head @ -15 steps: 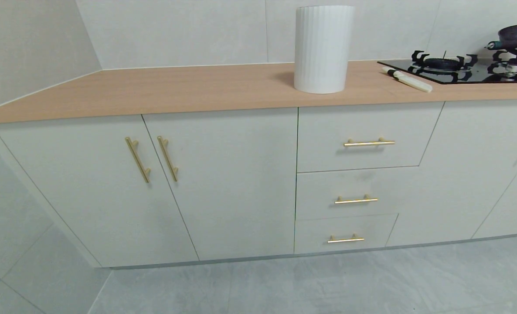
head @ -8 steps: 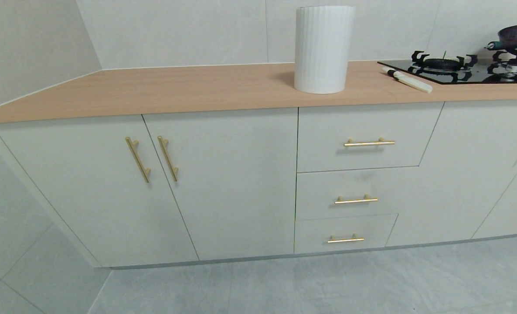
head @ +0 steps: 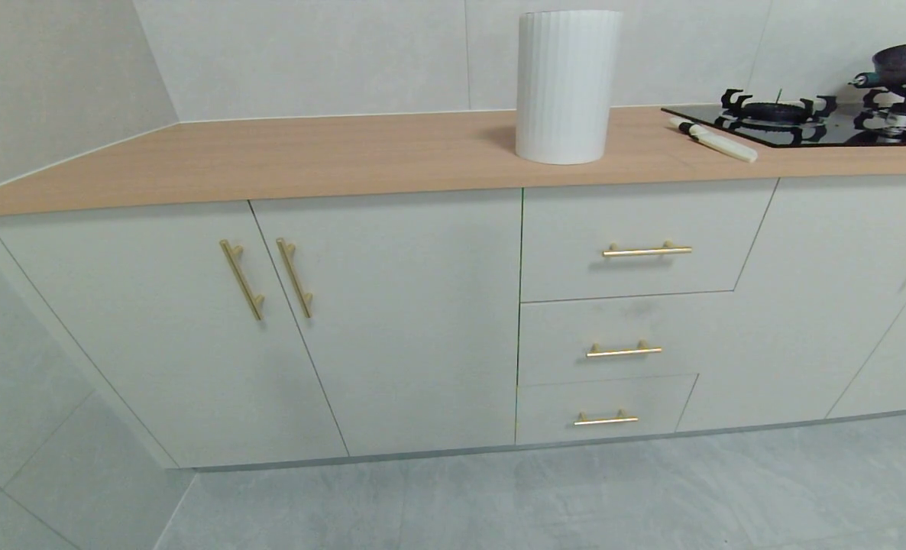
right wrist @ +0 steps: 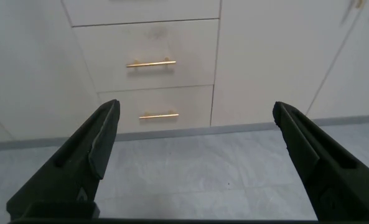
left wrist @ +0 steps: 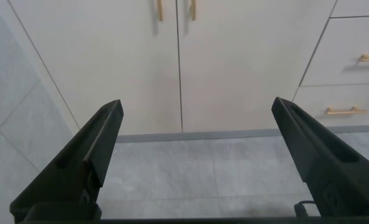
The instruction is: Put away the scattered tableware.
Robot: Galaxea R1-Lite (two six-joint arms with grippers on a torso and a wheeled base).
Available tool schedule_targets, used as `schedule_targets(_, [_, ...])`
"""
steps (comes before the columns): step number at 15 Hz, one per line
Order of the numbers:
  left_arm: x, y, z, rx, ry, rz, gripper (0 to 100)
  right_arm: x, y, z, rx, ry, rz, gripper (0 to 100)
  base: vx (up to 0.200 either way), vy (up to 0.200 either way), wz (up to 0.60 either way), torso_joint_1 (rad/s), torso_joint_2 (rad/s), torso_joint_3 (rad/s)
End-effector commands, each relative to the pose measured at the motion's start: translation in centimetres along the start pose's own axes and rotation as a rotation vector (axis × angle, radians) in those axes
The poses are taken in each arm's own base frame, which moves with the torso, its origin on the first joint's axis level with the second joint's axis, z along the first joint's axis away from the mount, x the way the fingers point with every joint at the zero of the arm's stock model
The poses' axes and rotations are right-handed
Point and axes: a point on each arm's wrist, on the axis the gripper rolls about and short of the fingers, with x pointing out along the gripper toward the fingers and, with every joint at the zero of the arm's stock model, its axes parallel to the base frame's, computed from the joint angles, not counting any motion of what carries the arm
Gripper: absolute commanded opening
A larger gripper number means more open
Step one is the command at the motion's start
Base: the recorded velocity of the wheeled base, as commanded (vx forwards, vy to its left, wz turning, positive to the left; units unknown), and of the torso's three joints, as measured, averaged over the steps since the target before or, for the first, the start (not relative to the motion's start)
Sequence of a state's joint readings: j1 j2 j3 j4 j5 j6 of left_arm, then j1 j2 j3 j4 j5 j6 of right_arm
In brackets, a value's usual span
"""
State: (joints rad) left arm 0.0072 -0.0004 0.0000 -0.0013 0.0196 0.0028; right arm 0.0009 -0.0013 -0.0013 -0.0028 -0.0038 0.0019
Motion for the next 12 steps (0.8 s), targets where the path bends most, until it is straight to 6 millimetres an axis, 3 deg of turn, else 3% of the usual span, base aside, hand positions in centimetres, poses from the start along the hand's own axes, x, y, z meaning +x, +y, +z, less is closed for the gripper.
schedule_targets(1, [0.00,0.00,0.00,0.000,0.000,0.001,100,0.02,0.00,-0.06,0.000,0.005,0.001,100,0.000,0.000,0.00,0.000,0.00,0.000])
schedule_targets(10, [0.00,0.00,0.00,0.000,0.000,0.001,100,0.03,0.01,-0.06,-0.002,0.007,0.006,100,0.000,0.000,0.00,0.000,0.00,0.000])
schedule_targets(12, [0.00,0.00,0.00,0.000,0.000,0.001,100,0.03,0.01,-0.06,0.001,0.007,0.006,100,0.200,0.000,0.00,0.000,0.00,0.005])
